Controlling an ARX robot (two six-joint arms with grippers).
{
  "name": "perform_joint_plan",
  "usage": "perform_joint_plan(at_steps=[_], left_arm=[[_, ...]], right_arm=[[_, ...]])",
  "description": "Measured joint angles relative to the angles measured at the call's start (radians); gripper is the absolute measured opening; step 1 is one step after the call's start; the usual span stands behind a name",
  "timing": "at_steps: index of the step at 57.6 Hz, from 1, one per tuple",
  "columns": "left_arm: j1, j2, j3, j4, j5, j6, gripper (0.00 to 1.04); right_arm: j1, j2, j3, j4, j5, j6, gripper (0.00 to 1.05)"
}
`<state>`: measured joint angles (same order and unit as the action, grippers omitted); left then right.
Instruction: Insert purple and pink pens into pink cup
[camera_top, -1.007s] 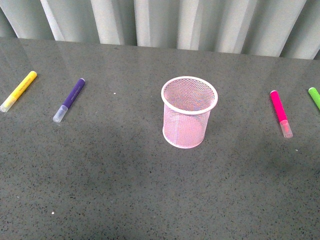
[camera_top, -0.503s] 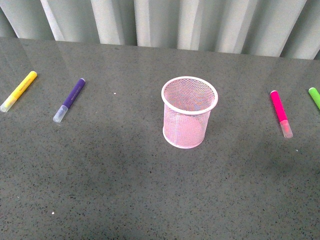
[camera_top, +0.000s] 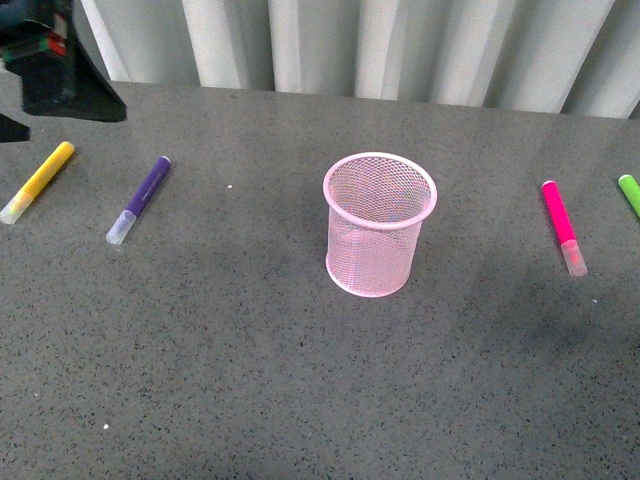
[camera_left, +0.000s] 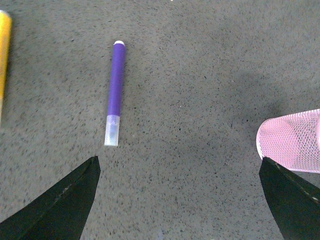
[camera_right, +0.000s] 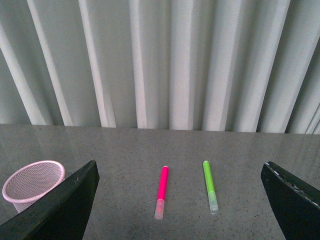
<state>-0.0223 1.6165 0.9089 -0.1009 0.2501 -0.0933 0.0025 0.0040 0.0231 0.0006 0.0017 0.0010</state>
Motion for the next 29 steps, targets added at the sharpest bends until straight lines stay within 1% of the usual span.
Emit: perform_joint_plan(at_steps=[5, 10, 15, 29], left_arm=[[-0.004, 0.113, 0.097, -0.023, 0.01, 0.107, 0.98], [-0.004, 0.211, 0.193, -0.063, -0.023, 0.208, 0.98], [0.001, 0.285, 0.25, -0.07, -0.038, 0.265, 0.98], [0.026, 0.418, 0.331, -0.077, -0.064, 0.299, 0.98]], right_arm=[[0.0, 0.0, 0.0, 0.0, 0.0, 0.0, 0.98], [0.0, 0.0, 0.0, 0.0, 0.0, 0.0, 0.98], [0.0, 0.0, 0.0, 0.0, 0.0, 0.0, 0.98], [0.0, 0.0, 0.0, 0.0, 0.0, 0.0, 0.98]])
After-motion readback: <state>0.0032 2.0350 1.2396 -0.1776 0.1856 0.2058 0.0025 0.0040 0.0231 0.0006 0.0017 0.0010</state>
